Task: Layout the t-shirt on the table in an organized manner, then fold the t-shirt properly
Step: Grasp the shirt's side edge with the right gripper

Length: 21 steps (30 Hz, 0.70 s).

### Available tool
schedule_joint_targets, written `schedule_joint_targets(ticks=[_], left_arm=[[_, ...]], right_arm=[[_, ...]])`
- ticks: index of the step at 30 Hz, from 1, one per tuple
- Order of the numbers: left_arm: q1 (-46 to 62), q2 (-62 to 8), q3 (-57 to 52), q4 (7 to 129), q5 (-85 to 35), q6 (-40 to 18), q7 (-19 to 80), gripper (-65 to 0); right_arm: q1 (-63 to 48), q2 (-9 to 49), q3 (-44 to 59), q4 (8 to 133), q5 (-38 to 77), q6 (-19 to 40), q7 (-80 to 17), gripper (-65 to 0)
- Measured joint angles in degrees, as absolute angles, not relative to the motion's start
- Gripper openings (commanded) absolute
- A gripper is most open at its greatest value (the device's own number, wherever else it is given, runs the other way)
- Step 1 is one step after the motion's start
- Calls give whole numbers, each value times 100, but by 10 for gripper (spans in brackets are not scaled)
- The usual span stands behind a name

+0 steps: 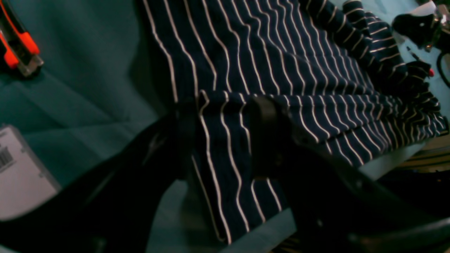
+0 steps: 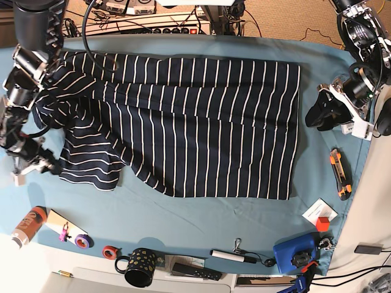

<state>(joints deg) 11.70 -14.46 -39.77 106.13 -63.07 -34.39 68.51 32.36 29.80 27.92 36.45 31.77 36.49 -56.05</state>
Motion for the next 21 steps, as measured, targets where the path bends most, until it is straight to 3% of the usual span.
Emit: schedule_joint_targets(ticks=[6, 16, 21], left_arm=[[1170, -1446, -3977, 10613, -6305, -3439, 6851, -409], [1170, -1446, -3977, 10613, -6307, -3439, 6849, -409], [1170, -1446, -3977, 10613, -6307, -3439, 6849, -409]], right_arm=[[2995, 2858, 2792, 3642, 2934, 3299, -5140, -478], [2982, 2838, 2797, 3642, 2877, 3304, -5048, -478], [2995, 2547, 2801, 3649, 2958, 3481, -4978, -478]])
